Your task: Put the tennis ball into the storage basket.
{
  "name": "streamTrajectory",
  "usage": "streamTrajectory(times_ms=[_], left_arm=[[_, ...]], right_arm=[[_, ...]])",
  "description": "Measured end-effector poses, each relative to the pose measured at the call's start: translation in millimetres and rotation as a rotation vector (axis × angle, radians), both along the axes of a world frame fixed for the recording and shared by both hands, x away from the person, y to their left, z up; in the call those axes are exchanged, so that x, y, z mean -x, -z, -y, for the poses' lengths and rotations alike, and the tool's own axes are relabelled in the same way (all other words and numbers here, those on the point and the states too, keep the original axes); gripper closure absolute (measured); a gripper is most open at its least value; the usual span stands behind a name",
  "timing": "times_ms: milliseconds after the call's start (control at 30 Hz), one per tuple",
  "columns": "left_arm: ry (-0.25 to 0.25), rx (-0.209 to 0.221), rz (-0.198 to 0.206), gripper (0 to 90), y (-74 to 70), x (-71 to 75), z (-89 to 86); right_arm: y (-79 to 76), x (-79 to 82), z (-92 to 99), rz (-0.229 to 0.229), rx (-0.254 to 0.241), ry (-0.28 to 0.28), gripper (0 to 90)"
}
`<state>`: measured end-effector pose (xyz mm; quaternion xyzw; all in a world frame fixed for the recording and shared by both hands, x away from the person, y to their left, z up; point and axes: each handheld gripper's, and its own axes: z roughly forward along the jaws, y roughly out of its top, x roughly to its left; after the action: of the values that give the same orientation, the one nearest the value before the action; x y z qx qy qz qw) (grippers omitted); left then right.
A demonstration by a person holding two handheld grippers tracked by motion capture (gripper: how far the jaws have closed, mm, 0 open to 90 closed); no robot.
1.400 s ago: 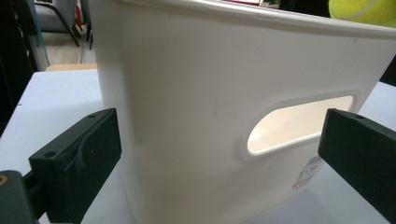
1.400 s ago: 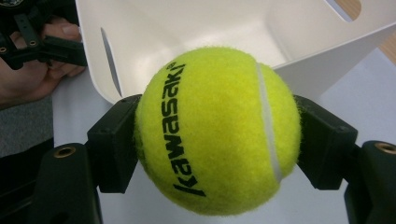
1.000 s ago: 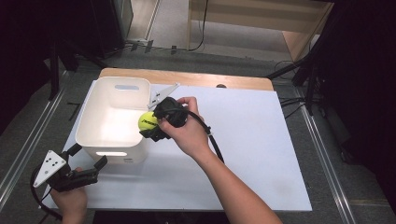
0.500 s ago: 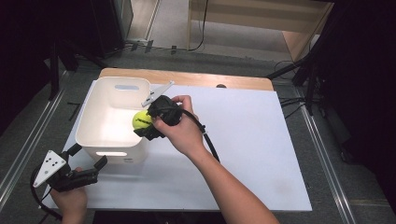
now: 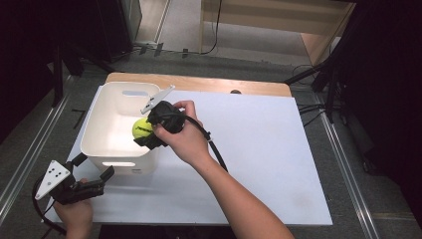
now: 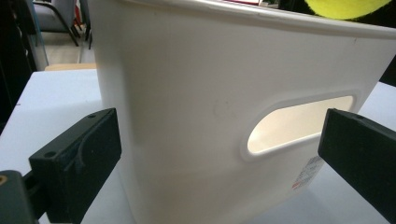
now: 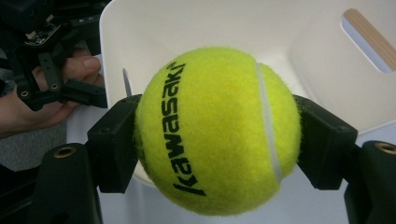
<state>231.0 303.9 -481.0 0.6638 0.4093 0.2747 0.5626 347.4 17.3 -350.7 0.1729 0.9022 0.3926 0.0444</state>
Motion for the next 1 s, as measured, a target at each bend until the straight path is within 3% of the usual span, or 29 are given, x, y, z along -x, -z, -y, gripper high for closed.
streamTrajectory(times_ms=[467, 1000], left_arm=[[0.001, -0.002, 0.0, 0.0, 0.0, 0.0, -0.3], [0.0, 0.006, 0.001, 0.0, 0.0, -0.1, -0.2]], right_arm=[[12.2, -1.5, -15.2, -0.001, 0.023, -0.027, 23.5], [27.8, -3.6, -27.8, -0.033, 0.094, -0.064, 23.3]])
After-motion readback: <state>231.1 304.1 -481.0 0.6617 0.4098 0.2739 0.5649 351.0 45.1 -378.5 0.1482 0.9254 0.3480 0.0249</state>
